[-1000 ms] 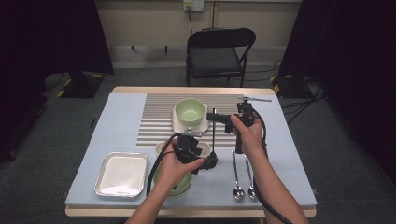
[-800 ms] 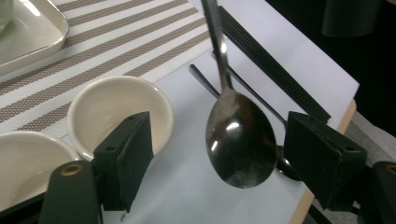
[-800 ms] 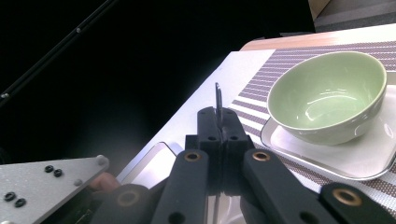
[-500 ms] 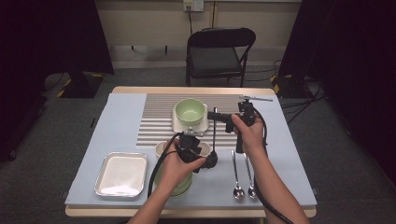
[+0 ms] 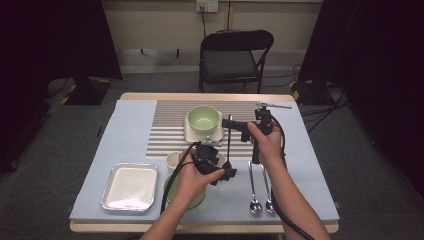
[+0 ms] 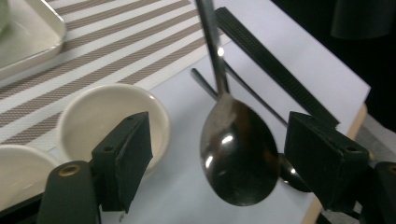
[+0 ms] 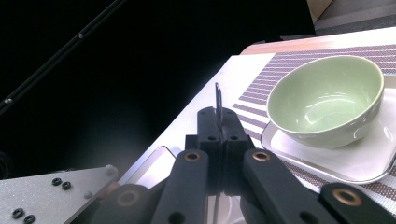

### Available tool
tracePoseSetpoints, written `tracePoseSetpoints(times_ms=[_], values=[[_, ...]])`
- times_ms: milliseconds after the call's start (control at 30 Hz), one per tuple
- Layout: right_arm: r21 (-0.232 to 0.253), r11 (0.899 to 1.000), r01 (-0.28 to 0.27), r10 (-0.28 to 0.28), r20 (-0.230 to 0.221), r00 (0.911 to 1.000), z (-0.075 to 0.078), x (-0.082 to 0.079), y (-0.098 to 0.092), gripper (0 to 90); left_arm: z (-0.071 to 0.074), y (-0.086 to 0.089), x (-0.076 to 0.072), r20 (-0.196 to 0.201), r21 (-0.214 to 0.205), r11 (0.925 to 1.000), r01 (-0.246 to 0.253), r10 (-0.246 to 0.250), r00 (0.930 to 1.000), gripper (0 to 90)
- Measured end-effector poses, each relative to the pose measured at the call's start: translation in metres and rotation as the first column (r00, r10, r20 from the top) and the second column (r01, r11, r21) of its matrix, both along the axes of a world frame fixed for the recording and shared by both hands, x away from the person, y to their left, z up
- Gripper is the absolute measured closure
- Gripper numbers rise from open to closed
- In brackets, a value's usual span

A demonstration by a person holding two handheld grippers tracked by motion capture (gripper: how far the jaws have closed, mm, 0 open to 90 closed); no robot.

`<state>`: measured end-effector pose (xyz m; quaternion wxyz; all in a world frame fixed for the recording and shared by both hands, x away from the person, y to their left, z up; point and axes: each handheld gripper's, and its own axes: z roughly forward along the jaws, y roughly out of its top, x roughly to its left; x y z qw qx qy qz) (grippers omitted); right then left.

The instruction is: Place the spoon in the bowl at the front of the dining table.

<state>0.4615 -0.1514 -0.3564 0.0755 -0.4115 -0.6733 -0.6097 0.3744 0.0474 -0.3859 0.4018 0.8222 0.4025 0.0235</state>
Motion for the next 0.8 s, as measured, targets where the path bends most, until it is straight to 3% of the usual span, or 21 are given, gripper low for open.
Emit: tracePoseSetpoints(times_ms=[200, 800], values=[[0.007, 1.0, 0.007, -0.007, -0.001, 1.0, 0.002, -0.001, -0.004, 89.8, 0.001, 0.005, 0.0, 0.015, 0.027, 0.9996, -0.011, 0.01, 0.9998, 23.2], [0.02, 1.0, 0.012, -0.012, -0.007, 0.9999, 0.005, -0.002, -0.009, 89.8, 0.001, 0.025, 0.001, 0.034, 0.045, 0.9978, -0.048, 0.046, 0.9983, 24.9]])
